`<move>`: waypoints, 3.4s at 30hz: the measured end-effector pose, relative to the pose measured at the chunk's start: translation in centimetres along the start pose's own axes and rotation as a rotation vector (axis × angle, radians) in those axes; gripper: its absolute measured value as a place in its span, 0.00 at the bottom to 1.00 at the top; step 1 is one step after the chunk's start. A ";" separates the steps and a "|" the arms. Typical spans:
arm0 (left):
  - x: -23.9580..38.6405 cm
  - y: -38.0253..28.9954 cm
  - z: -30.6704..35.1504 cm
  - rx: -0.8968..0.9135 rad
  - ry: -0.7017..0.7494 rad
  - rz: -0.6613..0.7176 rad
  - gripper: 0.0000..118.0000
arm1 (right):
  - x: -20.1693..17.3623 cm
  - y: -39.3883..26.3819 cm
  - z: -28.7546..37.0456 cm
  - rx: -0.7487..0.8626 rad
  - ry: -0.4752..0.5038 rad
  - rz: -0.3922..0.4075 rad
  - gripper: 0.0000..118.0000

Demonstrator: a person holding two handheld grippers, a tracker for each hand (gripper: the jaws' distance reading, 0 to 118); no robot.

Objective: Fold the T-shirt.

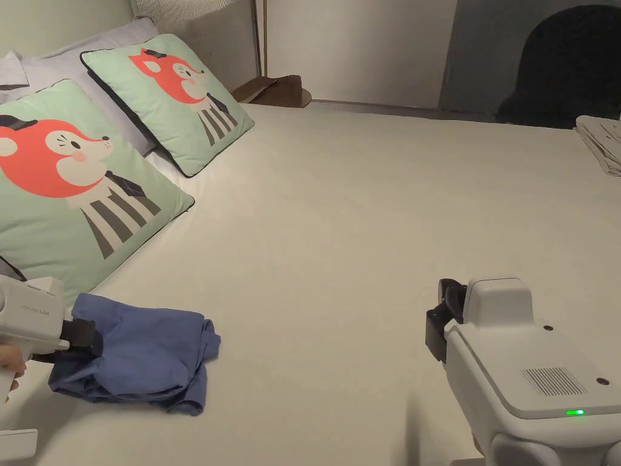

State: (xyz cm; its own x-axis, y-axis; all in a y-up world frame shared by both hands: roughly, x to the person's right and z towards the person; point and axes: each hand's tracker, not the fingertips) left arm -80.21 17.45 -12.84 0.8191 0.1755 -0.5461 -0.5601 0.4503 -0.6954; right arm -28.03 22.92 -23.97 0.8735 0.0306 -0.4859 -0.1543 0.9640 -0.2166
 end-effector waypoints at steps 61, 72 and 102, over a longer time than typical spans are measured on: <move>39.2 -18.1 16.2 1.112 -0.204 -0.345 0.00 | 17.2 4.4 17.7 0.334 -0.329 0.044 0.00; 39.6 -18.3 16.3 1.113 -0.211 -0.354 0.00 | 17.2 4.5 17.5 0.330 -0.330 0.047 0.00; 39.6 -18.2 15.7 1.107 -0.209 -0.363 0.00 | 16.7 4.7 16.8 0.319 -0.324 0.066 0.00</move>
State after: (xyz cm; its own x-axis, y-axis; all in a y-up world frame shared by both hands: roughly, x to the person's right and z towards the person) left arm -35.62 29.97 -14.49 0.9701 -0.0252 -0.2413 0.0373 0.9983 0.0455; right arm -6.37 32.43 -18.89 0.9738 0.1266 -0.1889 -0.1089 0.9888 0.1017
